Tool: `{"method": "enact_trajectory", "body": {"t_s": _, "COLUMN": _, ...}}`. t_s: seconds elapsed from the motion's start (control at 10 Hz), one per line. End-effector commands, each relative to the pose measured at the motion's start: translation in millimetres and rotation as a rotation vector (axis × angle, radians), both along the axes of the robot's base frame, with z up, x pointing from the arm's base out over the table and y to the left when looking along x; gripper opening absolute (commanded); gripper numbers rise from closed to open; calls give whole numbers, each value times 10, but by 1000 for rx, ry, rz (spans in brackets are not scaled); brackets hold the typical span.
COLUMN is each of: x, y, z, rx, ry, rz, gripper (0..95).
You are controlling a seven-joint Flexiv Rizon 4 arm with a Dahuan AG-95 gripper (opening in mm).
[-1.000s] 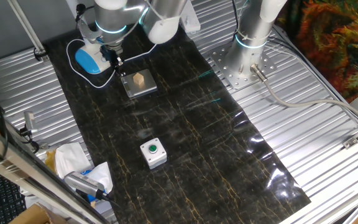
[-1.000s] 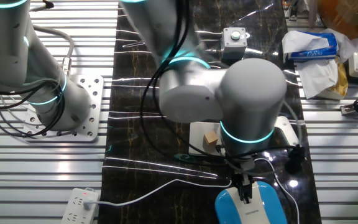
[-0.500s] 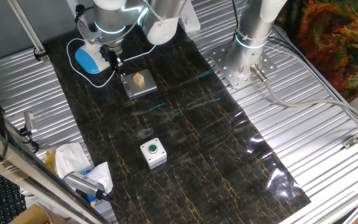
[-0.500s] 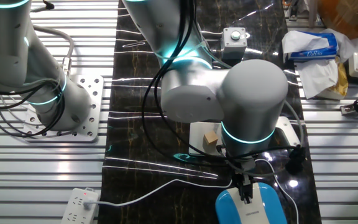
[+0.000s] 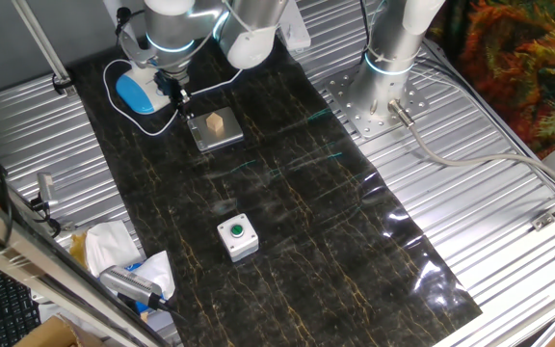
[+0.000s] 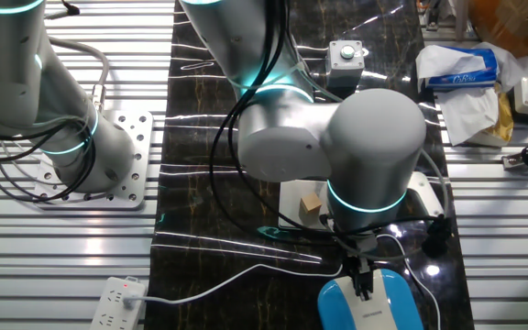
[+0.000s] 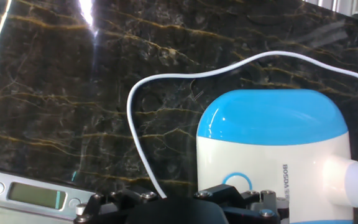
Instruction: Turn off the desk lamp by pressing the button
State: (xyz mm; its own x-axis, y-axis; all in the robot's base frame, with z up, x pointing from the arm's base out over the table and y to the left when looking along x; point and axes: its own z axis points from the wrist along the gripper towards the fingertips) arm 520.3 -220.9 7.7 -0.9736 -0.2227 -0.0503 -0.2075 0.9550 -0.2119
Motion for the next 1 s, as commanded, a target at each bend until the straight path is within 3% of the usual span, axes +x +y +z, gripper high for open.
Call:
{"method": "enact_trajectory", "body": {"t_s": 0.1, "x": 10, "y": 140, "z": 660, "rx": 87, "ry": 123, "rz": -22, "gripper": 190}}
{"method": "enact_trajectory", "body": {"t_s": 0.2, "x": 12, "y": 142, "z": 659, "rx": 135, "ry": 127, "rz": -58, "gripper": 190}}
{"method": "enact_trajectory", "body": {"t_s": 0.3, "x": 14, "y": 142, "z": 660, "rx": 95, "ry": 127, "rz": -31, "gripper": 190}}
{"method": "enact_trajectory", "body": {"t_s": 0.4, "x": 15, "y": 143, "z": 660, "rx": 130, "ry": 127, "rz": -52, "gripper": 190}}
{"method": "enact_trajectory", "body": {"t_s": 0.5, "x": 17, "y": 145, "z": 657, "rx": 145, "ry": 126, "rz": -59, "gripper": 190}}
{"method": "enact_trajectory", "body": {"t_s": 1.0, "x": 30, "y": 141, "z": 631, "rx": 156, "ry": 125, "rz": -58, "gripper": 190}}
